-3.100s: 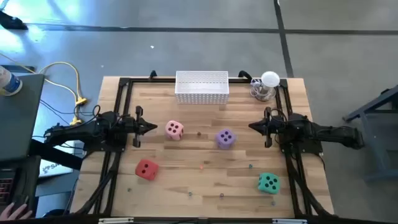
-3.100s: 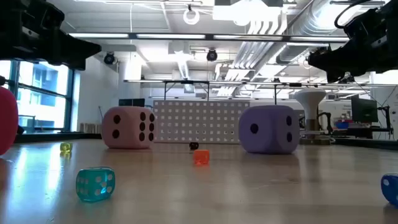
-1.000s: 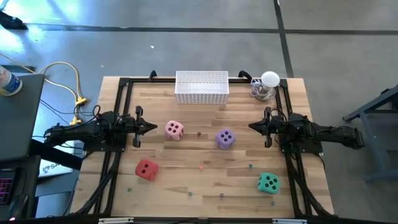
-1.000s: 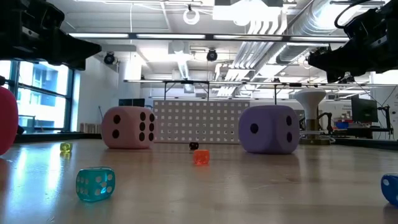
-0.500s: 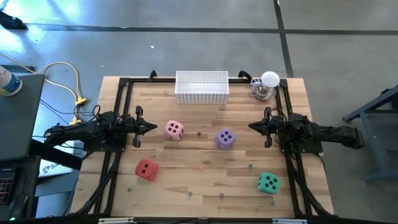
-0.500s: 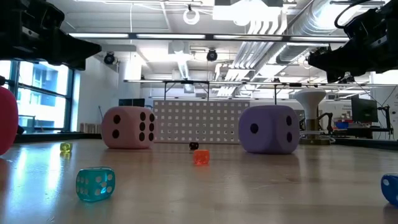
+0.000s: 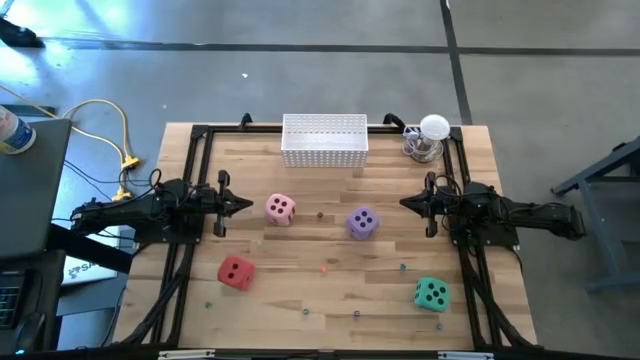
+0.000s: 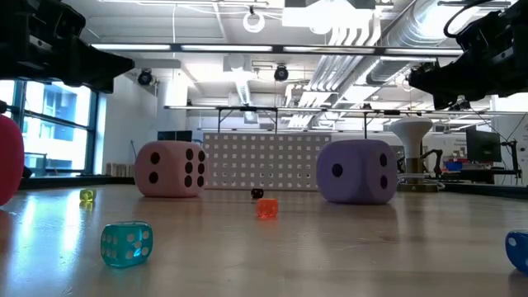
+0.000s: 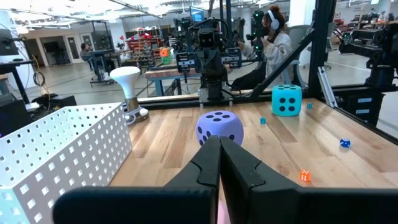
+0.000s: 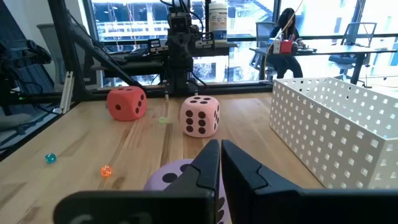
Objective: Pick & Place Dice
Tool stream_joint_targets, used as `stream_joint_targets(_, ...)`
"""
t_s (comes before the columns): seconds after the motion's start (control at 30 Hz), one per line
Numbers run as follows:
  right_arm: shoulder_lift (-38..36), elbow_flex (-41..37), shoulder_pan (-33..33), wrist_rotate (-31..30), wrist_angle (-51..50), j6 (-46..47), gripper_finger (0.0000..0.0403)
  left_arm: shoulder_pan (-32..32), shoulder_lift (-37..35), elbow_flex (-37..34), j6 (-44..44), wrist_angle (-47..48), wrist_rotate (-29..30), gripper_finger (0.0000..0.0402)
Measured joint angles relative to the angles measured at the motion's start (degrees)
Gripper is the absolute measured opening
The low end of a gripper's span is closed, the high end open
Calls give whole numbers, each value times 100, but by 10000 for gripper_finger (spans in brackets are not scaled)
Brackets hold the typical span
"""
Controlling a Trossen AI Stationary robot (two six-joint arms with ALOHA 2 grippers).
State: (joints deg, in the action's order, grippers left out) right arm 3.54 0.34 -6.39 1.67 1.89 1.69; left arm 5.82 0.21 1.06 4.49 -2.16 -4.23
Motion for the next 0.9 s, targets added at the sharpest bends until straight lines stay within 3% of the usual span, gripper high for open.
stream_joint_targets(0.53,1,-2,2,-15,44,-179,8,0,-1,0,0,0,0,1)
stream_joint_targets(0.73,1,-1,2,435,121,50,8,-2,2,0,0,-1,0,1)
stream_joint_targets(0.9,3,-2,2,719,813,-136,8,-1,1,0,0,0,0,1)
